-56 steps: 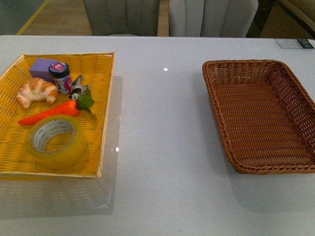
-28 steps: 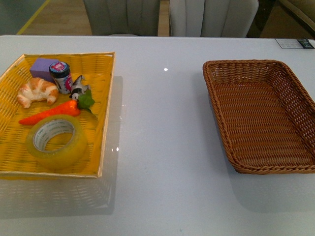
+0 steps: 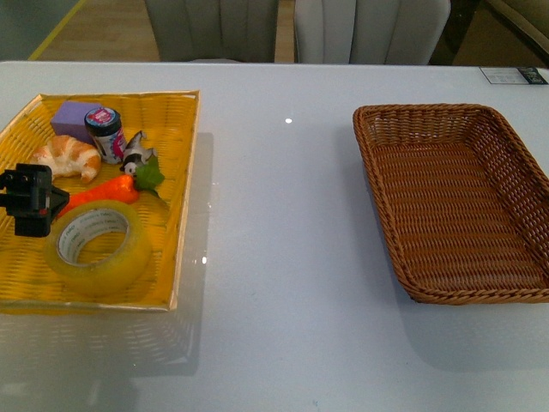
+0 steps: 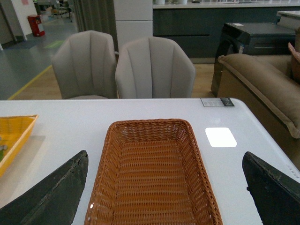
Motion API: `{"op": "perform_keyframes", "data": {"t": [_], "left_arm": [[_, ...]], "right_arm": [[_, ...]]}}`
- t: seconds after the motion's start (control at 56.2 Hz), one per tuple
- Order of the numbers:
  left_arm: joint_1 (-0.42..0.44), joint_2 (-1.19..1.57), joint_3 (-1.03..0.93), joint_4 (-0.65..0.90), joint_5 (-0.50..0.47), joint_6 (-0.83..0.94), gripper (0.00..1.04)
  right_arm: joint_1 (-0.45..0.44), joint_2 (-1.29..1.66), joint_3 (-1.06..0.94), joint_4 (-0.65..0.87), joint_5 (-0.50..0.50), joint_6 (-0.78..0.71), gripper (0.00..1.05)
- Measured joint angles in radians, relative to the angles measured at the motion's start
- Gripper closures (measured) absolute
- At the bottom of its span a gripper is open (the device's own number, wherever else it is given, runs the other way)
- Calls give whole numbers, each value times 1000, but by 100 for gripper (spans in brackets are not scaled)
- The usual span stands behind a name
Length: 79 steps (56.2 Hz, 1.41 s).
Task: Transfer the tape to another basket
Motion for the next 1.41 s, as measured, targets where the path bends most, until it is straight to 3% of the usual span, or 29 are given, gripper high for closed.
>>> {"op": "perform_keyframes", "data": {"t": [0.516,1.033,1.407], "left_arm": [[-23,277,146,-55,-64,55,9],[-15,210,136,-77,-57,-24,87],[-15,-147,74,-153,46,-137,90]], "right_arm": [[0,0,0,0,0,0,9],[0,0,0,0,0,0,9],[0,0,0,0,0,0,9]]}}
